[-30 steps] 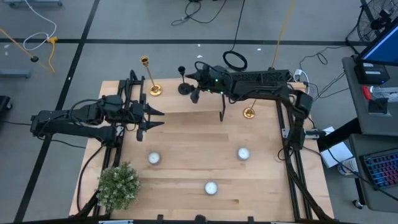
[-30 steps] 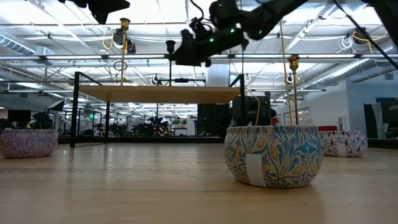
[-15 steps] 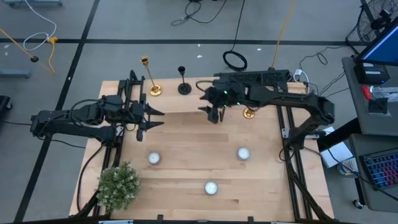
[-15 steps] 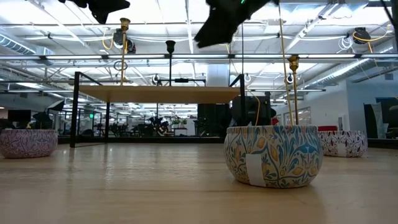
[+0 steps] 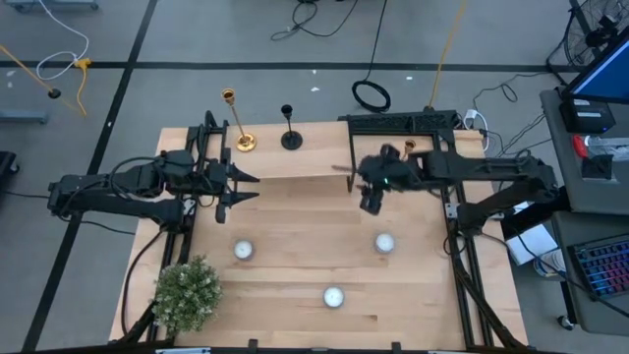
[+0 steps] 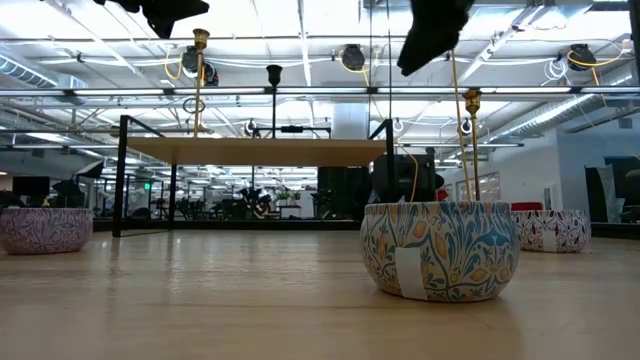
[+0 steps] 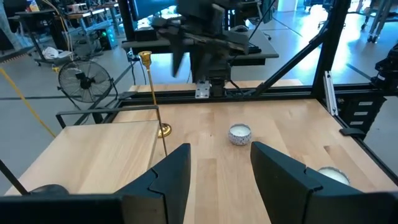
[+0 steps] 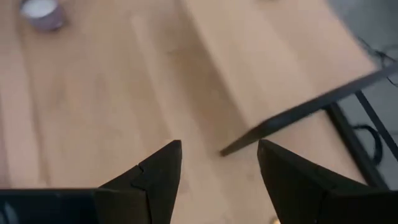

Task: Pick & Place candle stick holders
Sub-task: Put the gold candle holder on the shelf aligned with the other candle holders

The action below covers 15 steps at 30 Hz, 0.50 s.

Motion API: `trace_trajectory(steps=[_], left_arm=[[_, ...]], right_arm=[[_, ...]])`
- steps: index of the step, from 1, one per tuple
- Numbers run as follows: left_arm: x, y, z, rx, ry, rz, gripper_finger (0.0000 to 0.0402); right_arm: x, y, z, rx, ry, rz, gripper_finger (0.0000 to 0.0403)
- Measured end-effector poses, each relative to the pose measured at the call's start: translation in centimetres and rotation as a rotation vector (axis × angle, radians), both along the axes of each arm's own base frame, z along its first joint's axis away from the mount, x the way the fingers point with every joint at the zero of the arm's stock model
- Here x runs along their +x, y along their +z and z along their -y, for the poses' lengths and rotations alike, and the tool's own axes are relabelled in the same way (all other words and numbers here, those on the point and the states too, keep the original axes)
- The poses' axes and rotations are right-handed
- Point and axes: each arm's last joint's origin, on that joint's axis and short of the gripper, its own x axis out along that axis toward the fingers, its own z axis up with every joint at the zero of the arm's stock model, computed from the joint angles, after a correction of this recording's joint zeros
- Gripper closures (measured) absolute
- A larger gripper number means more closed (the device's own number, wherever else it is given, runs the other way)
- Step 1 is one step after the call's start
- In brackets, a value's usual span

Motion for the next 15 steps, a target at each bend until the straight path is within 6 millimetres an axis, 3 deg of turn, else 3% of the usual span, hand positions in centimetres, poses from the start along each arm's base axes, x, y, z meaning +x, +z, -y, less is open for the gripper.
trace_trajectory(steps=[6,15], left_arm=[[0.0,0.0,0.0,-0.007,0.001,-0.001,0.0227],[0.0,-0.1,0.0,-0.012,0.002,-0.008,0.0227]], right_arm=[[-2.4,-3.9,-1.9,-0.070,0.036,0.012,0.0195],[-9.0,-8.6,-0.9,-0.177,-0.229,0.223,0.0195]])
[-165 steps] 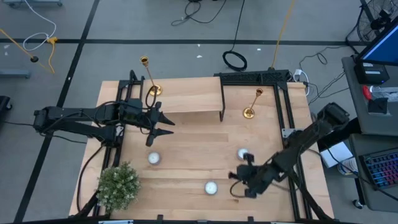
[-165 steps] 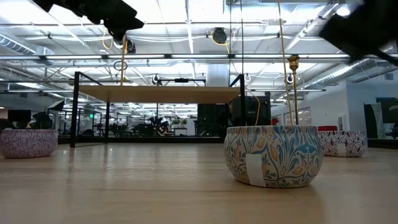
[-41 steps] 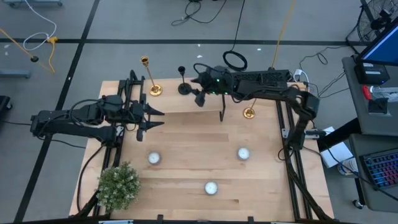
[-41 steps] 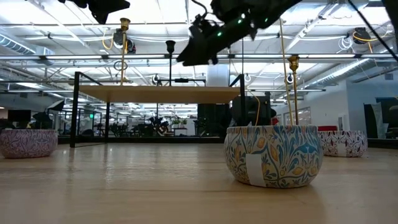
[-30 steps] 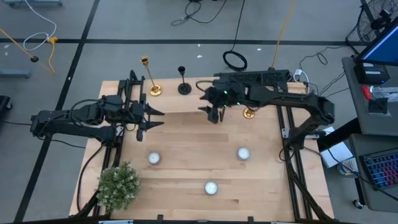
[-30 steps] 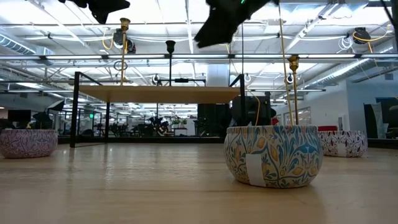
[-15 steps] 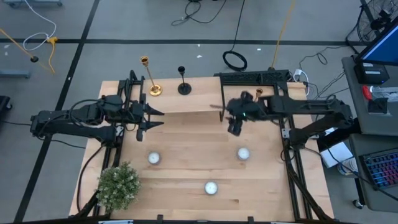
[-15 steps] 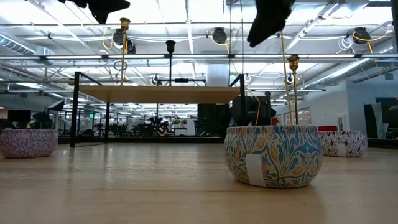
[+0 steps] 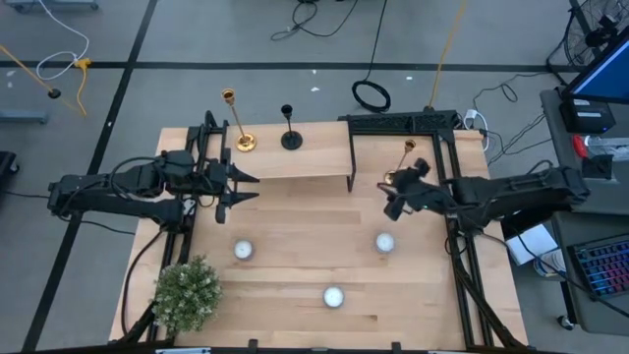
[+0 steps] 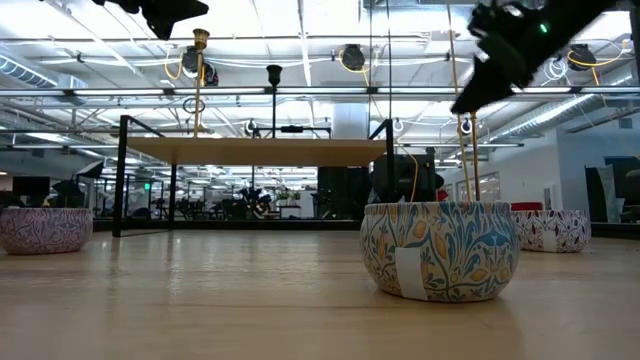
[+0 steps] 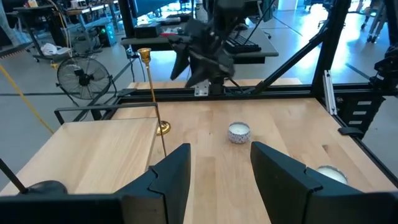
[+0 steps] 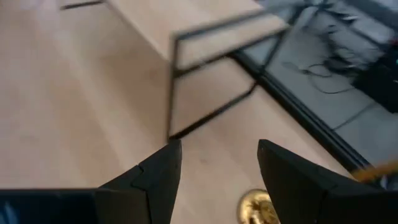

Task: Pick & Place candle stick holders
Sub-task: Put the gold candle holder on the shelf aligned with the other candle holders

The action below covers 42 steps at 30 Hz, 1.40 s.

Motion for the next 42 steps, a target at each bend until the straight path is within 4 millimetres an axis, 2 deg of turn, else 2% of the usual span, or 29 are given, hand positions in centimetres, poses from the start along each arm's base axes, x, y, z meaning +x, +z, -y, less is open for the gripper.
trace_trajectory(steps=[4,9,15,20,23,26,31,35,42], left_arm=[[0.0,0.0,0.0,0.000,0.000,0.000,0.0227],[0.0,0.0,0.0,0.000,0.000,0.001,0.0227],[0.0,0.0,0.0,0.001,-0.001,0.003,0.0227],[0.0,0.0,0.0,0.007,-0.002,0.002,0.0227],[0.0,0.0,0.0,0.019,-0.004,0.002,0.0227],[0.0,0.0,0.0,0.020,-0.005,0.003,0.0227],[0.0,0.0,0.0,0.020,-0.005,0.005,0.0227],[0.1,0.1,0.0,0.021,-0.004,0.014,0.0227],[0.1,0.2,0.0,0.024,-0.004,0.016,0.0227]], right_arm=[[-2.1,-3.3,0.3,-0.054,-0.026,0.058,0.0195],[-3.1,-7.0,0.5,-0.211,0.045,0.110,0.0195],[-4.5,-9.2,1.1,-0.376,-0.199,0.306,0.0195],[-4.9,-8.1,1.3,-0.403,-0.286,0.436,0.0195],[-5.0,-8.2,1.7,-0.429,-0.335,0.394,0.0195],[-5.0,-8.1,1.9,-0.408,-0.363,0.426,0.0195],[-4.8,-8.0,2.1,-0.405,-0.312,0.433,0.0195],[-4.8,-8.2,2.5,-0.397,-0.340,0.423,0.0196],[-4.8,-8.5,3.6,-0.375,-0.382,0.430,0.0216]])
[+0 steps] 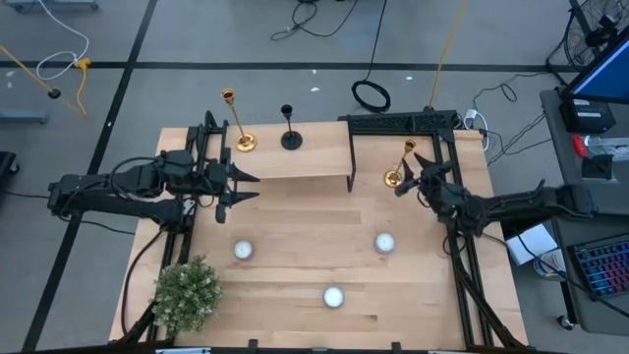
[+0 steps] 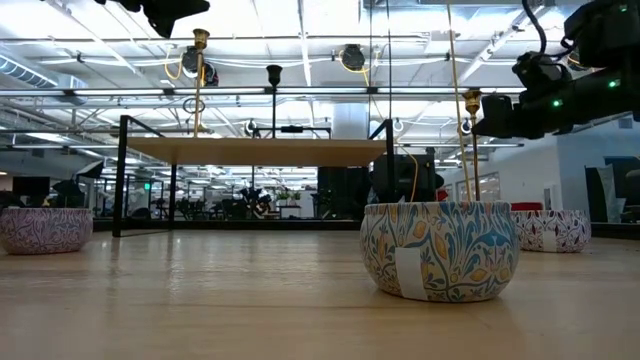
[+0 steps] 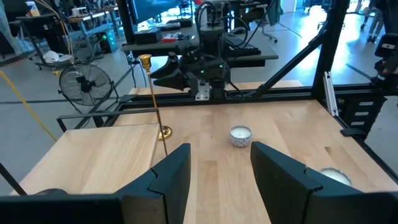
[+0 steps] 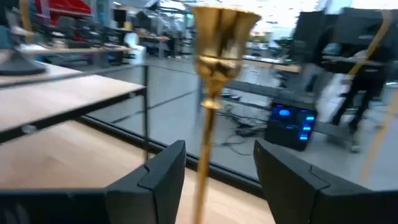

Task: Pick & Place candle stick holders
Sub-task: Put the gold candle holder on the shelf aligned with the other candle holders

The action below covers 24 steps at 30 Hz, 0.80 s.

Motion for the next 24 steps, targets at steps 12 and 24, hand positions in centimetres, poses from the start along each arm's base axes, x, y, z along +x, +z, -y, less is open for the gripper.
trace_trajectory(steps=[12,24], left_arm=[[0.1,0.4,0.0,0.003,0.000,0.041,0.0227],[0.1,0.3,0.0,0.015,-0.002,0.034,0.0227]], right_arm=[[-0.1,-0.4,2.1,0.049,0.006,0.036,0.0246],[0.0,-0.3,2.4,0.045,0.094,0.048,0.0390]])
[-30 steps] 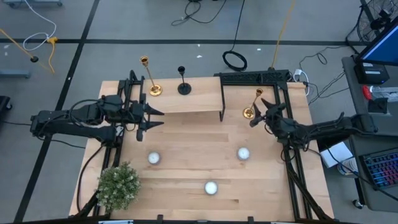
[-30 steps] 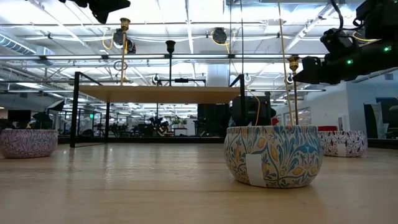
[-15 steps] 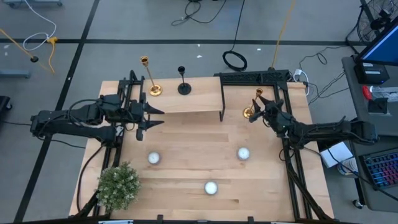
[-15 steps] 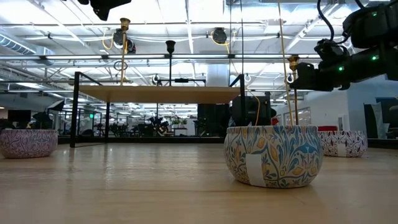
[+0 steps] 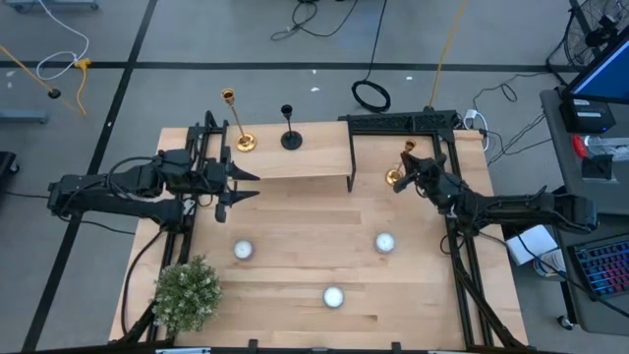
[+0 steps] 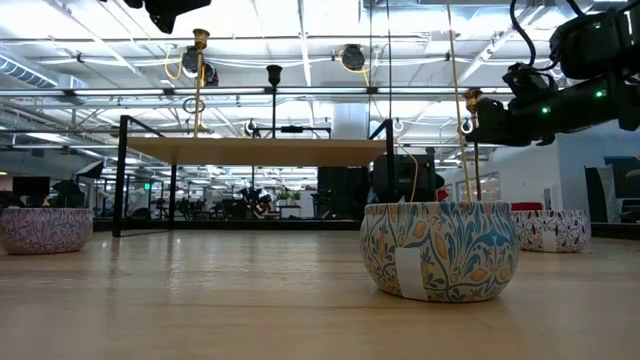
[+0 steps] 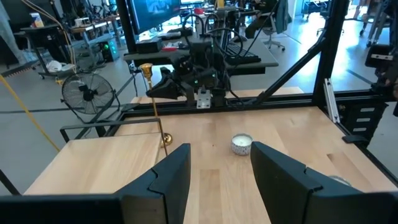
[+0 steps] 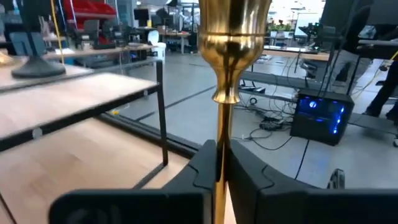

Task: Pick & Place candle stick holders
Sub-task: Put the gold candle holder on the shelf aligned with the other candle holders

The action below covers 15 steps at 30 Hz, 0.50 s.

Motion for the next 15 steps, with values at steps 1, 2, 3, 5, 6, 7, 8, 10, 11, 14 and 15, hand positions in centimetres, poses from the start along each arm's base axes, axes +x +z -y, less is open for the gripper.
trace_trajectory(steps=[1,2,3,5,6,7,8,10,11,14,15], left_arm=[[0.0,0.0,0.0,0.000,0.000,0.000,0.0227],[0.0,0.0,0.0,0.000,0.000,-0.002,0.0227],[0.0,-0.1,0.0,-0.001,0.000,-0.008,0.0227],[0.0,-0.2,0.0,-0.002,0.000,-0.022,0.0227],[0.0,-0.3,0.0,-0.003,0.000,-0.029,0.0227],[-0.1,-0.4,0.0,-0.003,0.000,-0.037,0.0227],[-0.1,-0.4,0.0,-0.005,0.000,-0.042,0.0227],[-0.1,-0.5,0.0,-0.008,0.001,-0.048,0.0227],[-0.1,-0.5,0.0,-0.008,0.001,-0.048,0.0227],[-0.1,-0.5,0.0,-0.009,0.001,-0.048,0.0227],[-0.1,-0.5,0.0,-0.009,0.001,-0.048,0.0227]], right_arm=[[0.0,0.1,0.0,-0.005,0.000,0.015,0.0387],[0.0,0.3,0.0,-0.012,0.000,0.034,0.0383],[0.0,0.6,0.0,-0.020,0.002,0.059,0.0381],[0.1,1.1,-0.2,-0.040,0.029,0.115,0.0382],[0.1,1.5,-0.3,-0.054,0.062,0.149,0.0385],[0.2,1.8,-0.4,-0.072,0.106,0.183,0.0389],[0.2,2.2,-0.6,-0.090,0.155,0.218,0.0391],[0.3,2.9,-1.0,-0.126,0.249,0.282,0.0391],[0.3,3.2,-1.3,-0.142,0.282,0.310,0.0391],[0.5,4.3,-1.9,-0.202,0.316,0.346,0.0388],[0.7,4.9,-2.0,-0.228,0.323,0.341,0.0387]])
